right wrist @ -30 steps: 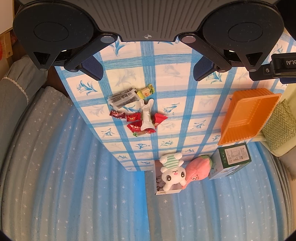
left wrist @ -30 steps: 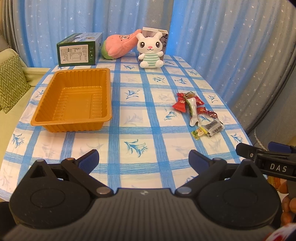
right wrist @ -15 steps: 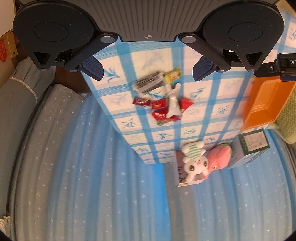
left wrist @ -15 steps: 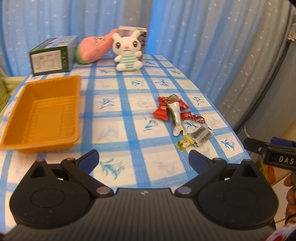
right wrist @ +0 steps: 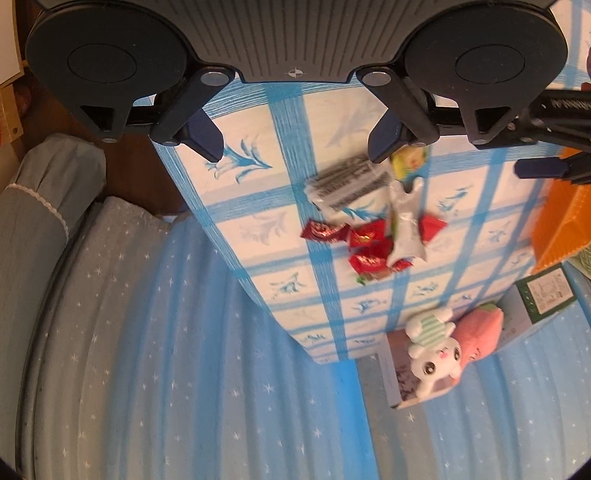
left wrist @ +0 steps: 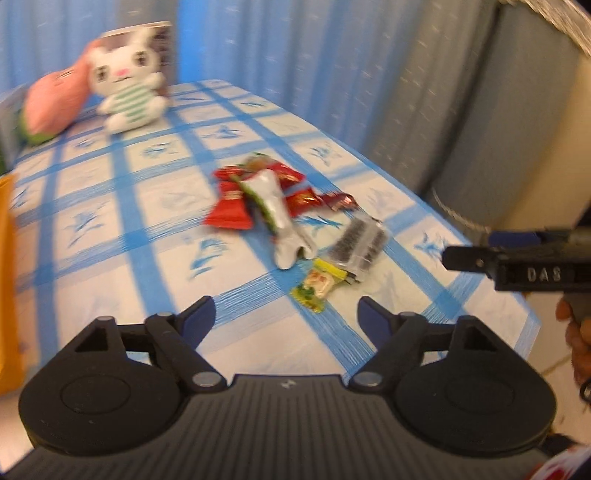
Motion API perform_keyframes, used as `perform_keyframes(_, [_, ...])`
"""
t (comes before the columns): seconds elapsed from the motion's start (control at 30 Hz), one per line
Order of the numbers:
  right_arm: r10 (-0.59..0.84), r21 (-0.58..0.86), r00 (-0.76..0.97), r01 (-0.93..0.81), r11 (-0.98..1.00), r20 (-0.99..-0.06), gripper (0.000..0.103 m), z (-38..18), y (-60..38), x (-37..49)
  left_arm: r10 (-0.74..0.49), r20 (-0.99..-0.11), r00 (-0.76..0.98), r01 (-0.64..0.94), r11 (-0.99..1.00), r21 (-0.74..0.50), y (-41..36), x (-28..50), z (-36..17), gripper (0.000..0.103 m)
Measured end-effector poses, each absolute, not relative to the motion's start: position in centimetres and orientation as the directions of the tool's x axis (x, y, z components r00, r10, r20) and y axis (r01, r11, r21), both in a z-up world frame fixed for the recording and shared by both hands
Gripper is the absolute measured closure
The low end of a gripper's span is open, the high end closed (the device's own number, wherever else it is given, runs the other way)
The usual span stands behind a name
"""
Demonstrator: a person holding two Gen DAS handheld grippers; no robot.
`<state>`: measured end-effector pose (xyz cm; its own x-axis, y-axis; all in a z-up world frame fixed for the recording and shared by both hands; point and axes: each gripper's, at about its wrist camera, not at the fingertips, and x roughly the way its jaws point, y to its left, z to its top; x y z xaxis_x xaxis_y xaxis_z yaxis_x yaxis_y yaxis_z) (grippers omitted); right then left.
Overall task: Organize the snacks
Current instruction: 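Grasp the yellow-green candy with the left gripper while the right gripper grasps the clear seed packet, then carry both snacks over the orange tray and open both grippers to drop them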
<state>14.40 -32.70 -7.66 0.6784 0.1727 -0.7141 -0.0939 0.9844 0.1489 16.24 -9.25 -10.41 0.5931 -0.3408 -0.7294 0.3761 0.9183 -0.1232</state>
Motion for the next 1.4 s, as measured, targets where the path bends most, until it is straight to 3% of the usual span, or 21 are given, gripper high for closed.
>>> perform_keyframes(0.23, [0.161,0.153,0.660,-0.070,0.986,-0.734,0.018,-9.9,-33.2,16.4,-0.388,-0.733,0.559,0.526,0.849,-0.049,-12.1,19.1,-12.9,0.062])
perform_keyframes(0.4, [0.159,0.160,0.656,-0.058,0.985,-0.738,0.018,-10.6,-33.2,17.4,-0.403,-0.749,0.525,0.597,0.802,-0.013,-13.5,20.4,-14.2,0.071])
perform_keyframes(0.5, [0.171,0.179,0.651,-0.054,0.982,-0.740,0.018,-10.8,-33.1,17.8,-0.408,-0.756,0.512,0.608,0.793,-0.016,-13.7,20.7,-14.6,0.082])
perform_keyframes(0.7, [0.249,0.267,0.631,-0.069,0.961,-0.734,0.019,-11.2,-32.1,18.8,-0.353,-0.755,0.552,0.512,0.858,-0.026,-11.6,20.3,-13.9,0.083])
perform_keyframes(0.77, [0.288,0.311,0.617,-0.074,0.948,-0.732,0.030,-11.4,-31.6,19.5,-0.333,-0.753,0.568,0.473,0.880,-0.032,-10.3,19.9,-13.6,0.083])
perform_keyframes(0.9, [0.327,0.341,0.592,-0.093,0.935,-0.737,0.036,-11.8,-30.0,20.9,-0.295,-0.753,0.588,0.406,0.913,-0.040,-8.1,19.2,-13.1,0.083])
perform_keyframes(1.17, [0.264,0.224,0.590,-0.142,0.964,-0.763,0.039,-12.5,-26.4,23.5,-0.245,-0.760,0.602,0.316,0.947,-0.054,-5.1,18.1,-13.2,0.083])
perform_keyframes(1.4, [0.199,0.066,0.610,-0.233,0.970,-0.767,0.057,-13.1,-25.5,22.5,-0.236,-0.762,0.603,0.298,0.953,-0.059,-4.6,17.4,-13.6,0.083])
